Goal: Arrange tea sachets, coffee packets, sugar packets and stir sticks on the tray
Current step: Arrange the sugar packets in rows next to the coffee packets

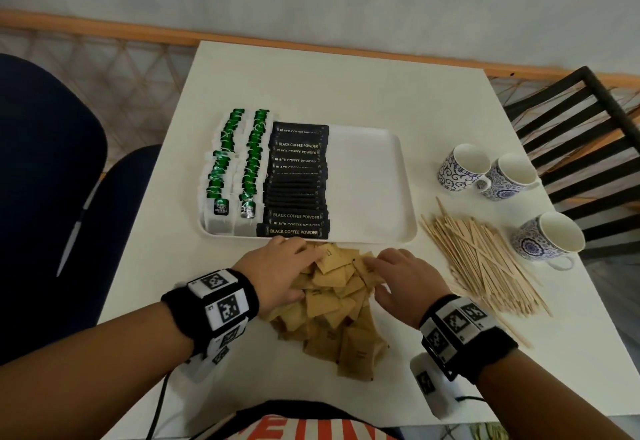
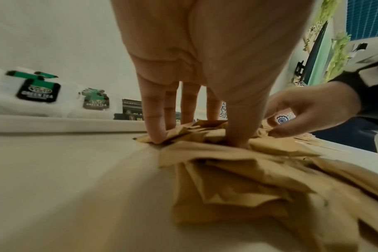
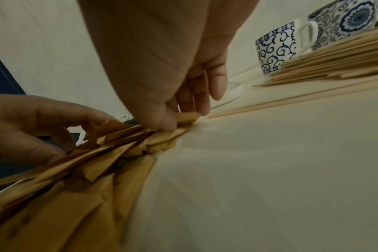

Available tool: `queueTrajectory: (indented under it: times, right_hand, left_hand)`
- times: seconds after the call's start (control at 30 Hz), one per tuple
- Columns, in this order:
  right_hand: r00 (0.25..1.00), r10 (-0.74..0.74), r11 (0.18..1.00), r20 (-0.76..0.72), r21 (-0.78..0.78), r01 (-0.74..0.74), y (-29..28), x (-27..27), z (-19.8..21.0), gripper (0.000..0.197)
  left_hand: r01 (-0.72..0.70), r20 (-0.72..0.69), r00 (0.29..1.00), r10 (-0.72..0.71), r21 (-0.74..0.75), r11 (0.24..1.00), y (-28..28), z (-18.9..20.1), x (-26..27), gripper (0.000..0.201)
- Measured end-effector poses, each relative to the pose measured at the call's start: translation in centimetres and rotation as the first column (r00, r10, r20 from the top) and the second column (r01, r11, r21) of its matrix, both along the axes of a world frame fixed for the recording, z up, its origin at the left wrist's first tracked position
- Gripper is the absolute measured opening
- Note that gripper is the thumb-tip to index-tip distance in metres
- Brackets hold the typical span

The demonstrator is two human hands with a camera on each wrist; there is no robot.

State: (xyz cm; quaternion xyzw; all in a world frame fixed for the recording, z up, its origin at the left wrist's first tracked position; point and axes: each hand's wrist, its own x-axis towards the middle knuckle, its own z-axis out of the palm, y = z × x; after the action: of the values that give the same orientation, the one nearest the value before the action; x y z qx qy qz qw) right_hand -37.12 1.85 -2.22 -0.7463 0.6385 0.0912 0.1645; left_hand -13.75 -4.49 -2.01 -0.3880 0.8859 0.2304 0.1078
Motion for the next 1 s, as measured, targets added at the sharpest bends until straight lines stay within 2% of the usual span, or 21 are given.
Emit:
queueTrajectory:
  times: [0.1, 0.2, 0.3, 0.37, 0.5, 0.7, 1.0]
  right_hand:
    - [0.996, -0.057, 0.998, 0.075, -0.027, 0.059, -0.1, -0.2, 0.4, 0.039]
    - [0.978, -0.144, 0.987, 0.153, -0.056, 0.154, -0.5, 0.2, 0.8, 0.039]
    - [0.977, -0.095, 0.992, 0.19, -0.06, 0.108, -1.0, 1.5, 0.6, 0.042]
    - [0.979, -0.031, 0.999, 0.203, -0.025, 0.036, -1.0, 2.6, 0.4, 0.049]
    - [0.988, 0.023, 0.998, 0.155, 0.048, -0.031, -1.0, 3.6, 0.3, 0.078]
    - [0.99, 0.044, 0.998, 0.133, -0.044, -0.038, -2.1, 4.2, 0.3, 0.051]
    - [0.969, 0.039, 0.996, 0.245, -0.082, -0.019, -2.2, 3.1, 0.7, 0.041]
  left_hand:
    - [0.012, -0.003, 1.0, -0.012, -0.006, 1.0, 0.0, 0.1, -0.2, 0.061]
    - [0.0, -0.031, 1.0, 0.0, -0.003, 1.0, -0.1, 0.2, -0.3, 0.054]
    - [-0.031, -0.07, 0.997, 0.032, 0.007, 0.999, -0.3, 0.1, -0.4, 0.052]
    - [-0.057, -0.095, 0.994, 0.06, 0.024, 0.998, -0.2, -0.2, -0.4, 0.056]
    - [-0.112, -0.139, 0.983, 0.123, 0.088, 0.99, -0.3, -0.5, -0.5, 0.063]
    - [-0.096, -0.138, 0.985, 0.102, 0.053, 0.994, -0.9, 0.0, -1.0, 0.051]
    - [-0.159, -0.322, 0.931, 0.174, 0.073, 0.985, -1.0, 1.3, -0.9, 0.032]
